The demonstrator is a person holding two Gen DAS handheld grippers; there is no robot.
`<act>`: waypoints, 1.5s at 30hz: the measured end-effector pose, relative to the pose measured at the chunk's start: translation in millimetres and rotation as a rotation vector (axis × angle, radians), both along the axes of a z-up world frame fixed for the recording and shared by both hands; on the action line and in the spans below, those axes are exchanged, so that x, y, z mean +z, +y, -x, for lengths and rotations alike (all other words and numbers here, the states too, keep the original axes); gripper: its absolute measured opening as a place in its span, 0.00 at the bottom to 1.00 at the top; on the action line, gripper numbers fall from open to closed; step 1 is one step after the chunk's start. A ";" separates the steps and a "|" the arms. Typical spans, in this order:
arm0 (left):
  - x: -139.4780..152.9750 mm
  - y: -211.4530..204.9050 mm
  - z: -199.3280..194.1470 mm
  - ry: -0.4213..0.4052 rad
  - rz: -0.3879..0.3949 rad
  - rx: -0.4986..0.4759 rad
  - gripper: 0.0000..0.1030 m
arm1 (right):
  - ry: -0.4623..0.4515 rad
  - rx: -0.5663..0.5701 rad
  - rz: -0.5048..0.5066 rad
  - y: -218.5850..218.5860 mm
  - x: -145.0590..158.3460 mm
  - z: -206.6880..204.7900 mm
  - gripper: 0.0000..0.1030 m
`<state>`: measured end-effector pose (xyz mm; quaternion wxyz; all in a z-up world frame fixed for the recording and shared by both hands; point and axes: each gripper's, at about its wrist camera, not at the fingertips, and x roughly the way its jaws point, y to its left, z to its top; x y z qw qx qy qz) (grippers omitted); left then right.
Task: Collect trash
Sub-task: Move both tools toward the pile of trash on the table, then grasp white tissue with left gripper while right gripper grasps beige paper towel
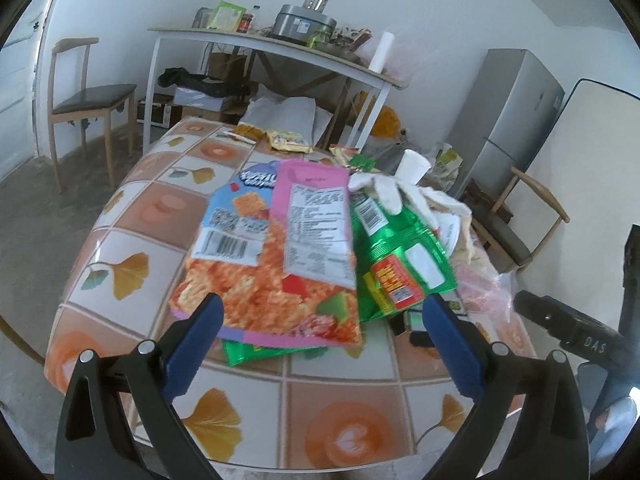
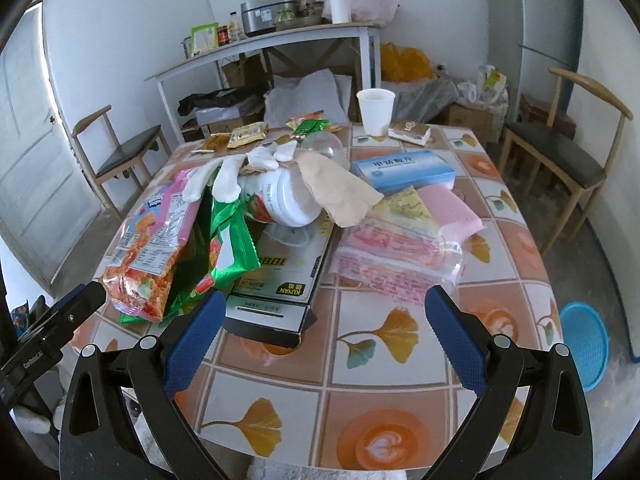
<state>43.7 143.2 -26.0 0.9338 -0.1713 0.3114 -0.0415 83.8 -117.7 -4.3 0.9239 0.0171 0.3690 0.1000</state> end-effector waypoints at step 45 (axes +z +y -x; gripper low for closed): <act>43.8 -88.1 -180.4 0.248 -0.213 -0.441 0.46 | -0.054 -0.205 -0.187 -109.8 -8.2 6.0 0.92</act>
